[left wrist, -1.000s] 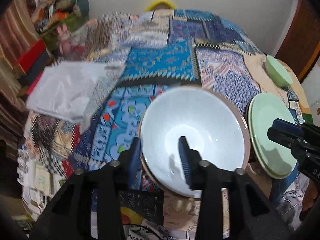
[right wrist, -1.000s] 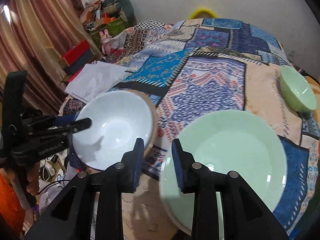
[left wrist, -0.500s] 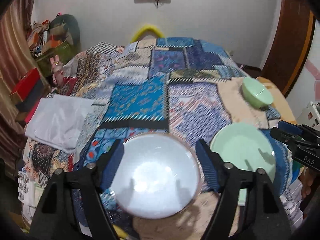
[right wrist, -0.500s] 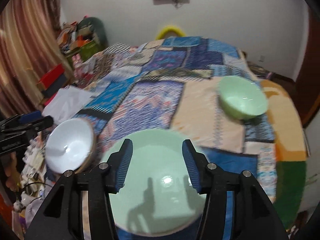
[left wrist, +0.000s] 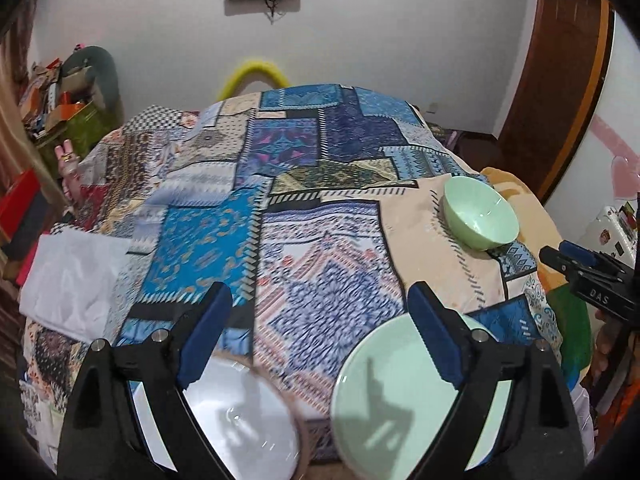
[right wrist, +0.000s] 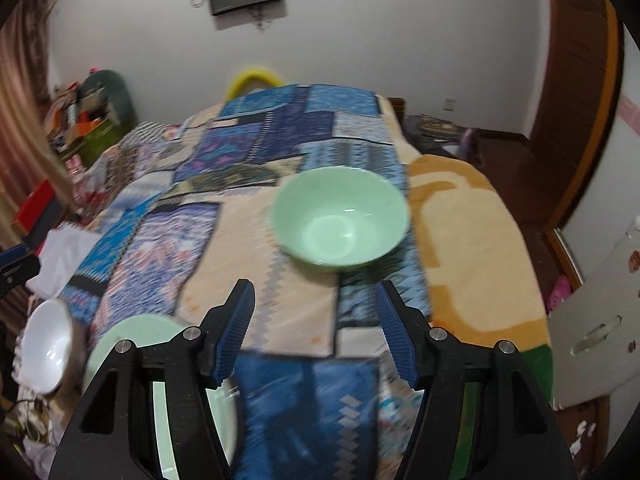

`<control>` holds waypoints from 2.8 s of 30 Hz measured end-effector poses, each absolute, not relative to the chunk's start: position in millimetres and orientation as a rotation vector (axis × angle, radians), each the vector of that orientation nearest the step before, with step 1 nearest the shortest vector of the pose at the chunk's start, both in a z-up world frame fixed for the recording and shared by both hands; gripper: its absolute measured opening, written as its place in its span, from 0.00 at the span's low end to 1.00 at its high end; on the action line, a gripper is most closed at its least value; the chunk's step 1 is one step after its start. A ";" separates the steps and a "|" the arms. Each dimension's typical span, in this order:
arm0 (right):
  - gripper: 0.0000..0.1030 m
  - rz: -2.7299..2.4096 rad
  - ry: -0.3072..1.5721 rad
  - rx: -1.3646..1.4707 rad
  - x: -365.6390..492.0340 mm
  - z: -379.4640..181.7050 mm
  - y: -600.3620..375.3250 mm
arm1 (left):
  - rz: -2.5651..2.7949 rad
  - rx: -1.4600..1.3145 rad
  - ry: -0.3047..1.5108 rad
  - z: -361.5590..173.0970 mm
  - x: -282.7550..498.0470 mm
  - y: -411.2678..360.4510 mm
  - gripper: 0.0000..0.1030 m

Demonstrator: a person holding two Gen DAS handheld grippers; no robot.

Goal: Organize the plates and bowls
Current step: 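Move the right gripper to the mint green bowl and grasp its rim, then lift the mint green bowl with both grippers and carry it over the nested bowls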

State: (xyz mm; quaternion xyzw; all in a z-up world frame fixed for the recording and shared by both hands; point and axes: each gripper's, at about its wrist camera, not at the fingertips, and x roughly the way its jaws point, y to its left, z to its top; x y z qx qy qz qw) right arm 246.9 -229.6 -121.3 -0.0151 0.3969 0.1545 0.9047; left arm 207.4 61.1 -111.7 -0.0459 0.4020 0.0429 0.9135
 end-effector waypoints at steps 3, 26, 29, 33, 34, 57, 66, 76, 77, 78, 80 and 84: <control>0.57 0.289 0.833 0.003 266.0 -129.0 -242.0 | 0.067 -0.088 0.841 -117.4 227.4 51.9 0.87; 0.18 0.307 0.933 0.049 351.9 -185.6 -253.4 | -0.020 -0.024 0.948 -170.2 338.8 3.2 0.87; 0.18 0.372 0.933 0.023 348.2 -182.1 -247.1 | -0.026 -0.045 0.956 -174.6 346.1 -0.2 0.88; 0.18 0.453 0.950 -0.007 342.1 -181.5 -234.8 | -0.025 -0.061 0.987 -184.8 355.8 -4.6 0.87; 0.18 0.482 0.954 -0.012 337.9 -180.6 -231.6 | -0.023 -0.067 0.997 -188.1 358.0 -5.4 0.87; 0.18 0.539 1.002 0.002 336.5 -190.6 -196.4 | -0.081 -0.093 1.113 -224.4 374.9 -22.6 0.14; 0.17 0.528 0.988 0.022 325.4 -178.6 -199.9 | -0.079 -0.106 1.114 -218.8 364.7 -23.3 0.14; 0.17 0.534 0.947 0.041 298.9 -152.3 -200.8 | -0.080 -0.116 1.047 -181.9 329.1 -20.5 0.14; 0.17 0.535 0.940 0.039 295.7 -148.6 -200.4 | -0.079 -0.119 1.043 -178.3 325.6 -19.7 0.14; 0.17 0.535 0.933 0.037 291.5 -144.2 -199.6 | -0.079 -0.122 1.038 -173.8 321.6 -18.8 0.14; 0.17 0.537 0.923 0.037 285.7 -138.0 -198.5 | -0.079 -0.126 1.027 -166.1 313.7 -17.8 0.14; 0.17 0.542 0.900 0.037 272.9 -125.3 -195.9 | -0.078 -0.121 0.996 -149.8 295.1 -15.3 0.14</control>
